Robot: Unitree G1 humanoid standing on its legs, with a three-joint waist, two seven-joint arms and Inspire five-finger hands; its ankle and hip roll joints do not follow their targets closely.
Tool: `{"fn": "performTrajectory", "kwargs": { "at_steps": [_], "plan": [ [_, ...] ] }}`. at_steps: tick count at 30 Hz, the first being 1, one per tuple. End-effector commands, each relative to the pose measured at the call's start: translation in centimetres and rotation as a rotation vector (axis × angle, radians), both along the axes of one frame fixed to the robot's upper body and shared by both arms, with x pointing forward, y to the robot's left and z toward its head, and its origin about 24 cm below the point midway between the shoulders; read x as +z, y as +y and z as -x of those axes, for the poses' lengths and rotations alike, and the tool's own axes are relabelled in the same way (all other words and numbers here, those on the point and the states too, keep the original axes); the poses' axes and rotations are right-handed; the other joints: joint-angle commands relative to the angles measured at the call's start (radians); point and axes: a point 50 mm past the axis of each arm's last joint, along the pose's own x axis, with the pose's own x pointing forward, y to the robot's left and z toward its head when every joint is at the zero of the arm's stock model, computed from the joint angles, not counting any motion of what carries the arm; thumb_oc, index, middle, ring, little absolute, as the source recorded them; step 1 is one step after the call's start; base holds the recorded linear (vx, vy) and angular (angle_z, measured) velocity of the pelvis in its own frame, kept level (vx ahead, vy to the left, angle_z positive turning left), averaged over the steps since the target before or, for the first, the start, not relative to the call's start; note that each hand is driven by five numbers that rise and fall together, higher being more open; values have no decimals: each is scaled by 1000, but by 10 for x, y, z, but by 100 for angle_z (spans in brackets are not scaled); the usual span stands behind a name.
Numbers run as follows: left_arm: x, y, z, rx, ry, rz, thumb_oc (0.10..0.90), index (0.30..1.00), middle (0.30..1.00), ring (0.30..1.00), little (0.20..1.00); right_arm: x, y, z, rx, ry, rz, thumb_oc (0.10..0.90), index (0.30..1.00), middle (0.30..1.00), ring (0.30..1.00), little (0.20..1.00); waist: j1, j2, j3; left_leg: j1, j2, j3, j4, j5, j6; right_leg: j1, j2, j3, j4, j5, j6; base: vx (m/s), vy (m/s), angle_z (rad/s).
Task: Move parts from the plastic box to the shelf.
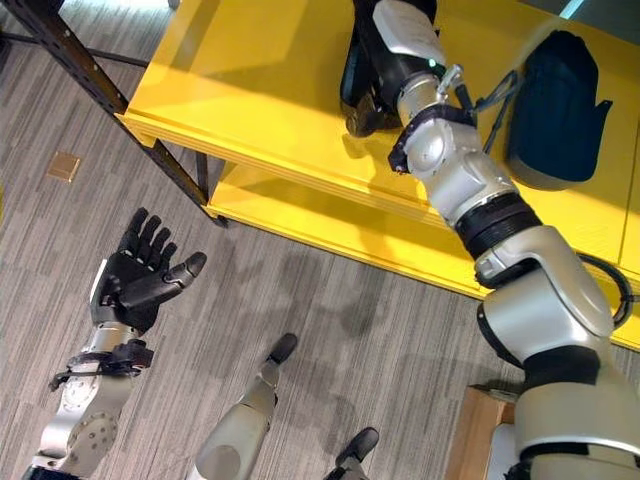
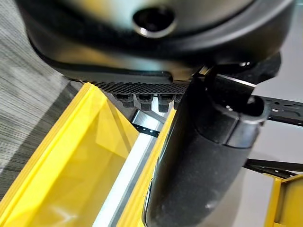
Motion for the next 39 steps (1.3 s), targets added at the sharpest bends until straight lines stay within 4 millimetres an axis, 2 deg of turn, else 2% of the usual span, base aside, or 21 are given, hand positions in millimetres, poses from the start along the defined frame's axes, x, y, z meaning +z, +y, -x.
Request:
{"fn": "performTrajectory", "kwargs": {
  "at_steps": [1, 7, 11, 16, 21, 22, 23, 27, 28, 30, 31, 34, 39],
  "plan": [
    [46, 1, 12, -25, -239, -7, 900, 1000, 1000, 1000, 1000, 69, 18, 26, 73, -249, 44, 900, 1000, 1000, 1000, 1000, -11, -4, -62, 45, -33, -4, -15, -77, 92, 116, 7, 28, 2, 213, 1, -33, -37, -8],
    [43, 5, 13, -18, -216, -25, 900, 1000, 1000, 1000, 1000, 78, 30, 45, 174, -327, 37, 900, 1000, 1000, 1000, 1000, -32, 3, -98, 78, -24, 10, -21, -80, 91, 133, 8, 44, 4, 204, -2, -28, -19, -7],
    [41, 6, 13, -18, -201, -35, 900, 1000, 1000, 1000, 1000, 77, 28, 54, 209, -354, 19, 900, 1000, 1000, 1000, 1000, -47, 5, -118, 94, -18, 17, -32, -75, 91, 135, 9, 49, 4, 200, -4, -16, -12, -11],
    [32, 7, 12, -9, -157, -36, 900, 1000, 1000, 1000, 1000, 57, 26, 66, 297, -356, -35, 900, 1000, 1000, 1000, 1000, -80, 21, -140, 139, 7, 38, -50, -72, 89, 139, 18, 69, 11, 165, -13, -22, -17, -6],
    [21, 5, 13, -13, -106, -43, 900, 1000, 1000, 1000, 1000, 26, 19, 78, 392, -310, -134, 900, 1000, 1000, 1000, 1000, -129, 32, -154, 190, 52, 78, -73, -66, 84, 131, 38, 105, 18, 118, -27, -39, -43, -25],
    [16, 5, 14, -9, -84, -39, 900, 1000, 1000, 1000, 1000, 9, 16, 82, 427, -278, -200, 900, 1000, 1000, 1000, 1000, -156, 38, -163, 214, 68, 94, -86, -63, 81, 130, 47, 120, 19, 99, -32, -24, -45, -27],
    [16, 5, 14, -11, -82, -42, 900, 1000, 1000, 1000, 1000, 8, 15, 83, 425, -276, -203, 900, 1000, 1000, 1000, 1000, -153, 36, -164, 217, 69, 95, -89, -62, 80, 131, 48, 121, 20, 98, -32, -35, -69, -44],
    [3, 4, 16, 0, -33, -44, 900, 1000, 1000, 1000, 1000, -46, -1, 97, 488, -144, -387, 900, 1000, 1000, 1000, 1000, -228, 56, -195, 291, 119, 142, -137, -42, 61, 137, 78, 162, 22, 42, -49, -35, -77, -43],
    [3, 4, 16, -2, -30, -46, 900, 1000, 1000, 1000, 1000, -47, -2, 98, 486, -142, -388, 900, 1000, 1000, 1000, 1000, -224, 55, -195, 295, 120, 144, -140, -42, 60, 138, 79, 163, 23, 41, -49, -33, -82, -20],
    [-5, 2, 18, 3, 0, -39, 900, 1000, 1000, 1000, 1000, -72, -8, 106, 491, -88, -476, 900, 1000, 1000, 1000, 1000, -259, 69, -206, 326, 144, 163, -154, -36, 49, 145, 95, 184, 24, 7, -59, -33, -79, -35],
    [-6, 2, 18, 2, 1, -40, 900, 1000, 1000, 1000, 1000, -72, -9, 106, 489, -87, -477, 900, 1000, 1000, 1000, 1000, -256, 69, -206, 329, 146, 164, -156, -35, 48, 146, 96, 186, 25, 6, -60, -29, -79, -26],
    [-14, -1, 20, 1, 29, -31, 900, 1000, 1000, 1000, 1000, -94, -17, 115, 475, -47, -545, 900, 1000, 1000, 1000, 1000, -297, 84, -213, 359, 173, 185, -163, -32, 38, 145, 119, 219, 34, -28, -72, -41, -84, -22],
    [-24, -4, 24, 5, 61, -17, 900, 1000, 1000, 1000, 1000, -119, -29, 129, 444, -6, -634, 900, 1000, 1000, 1000, 1000, -349, 104, -217, 402, 222, 217, -174, -17, 16, 144, 164, 273, 56, -68, -98, -49, -114, -37]
  ]
}}
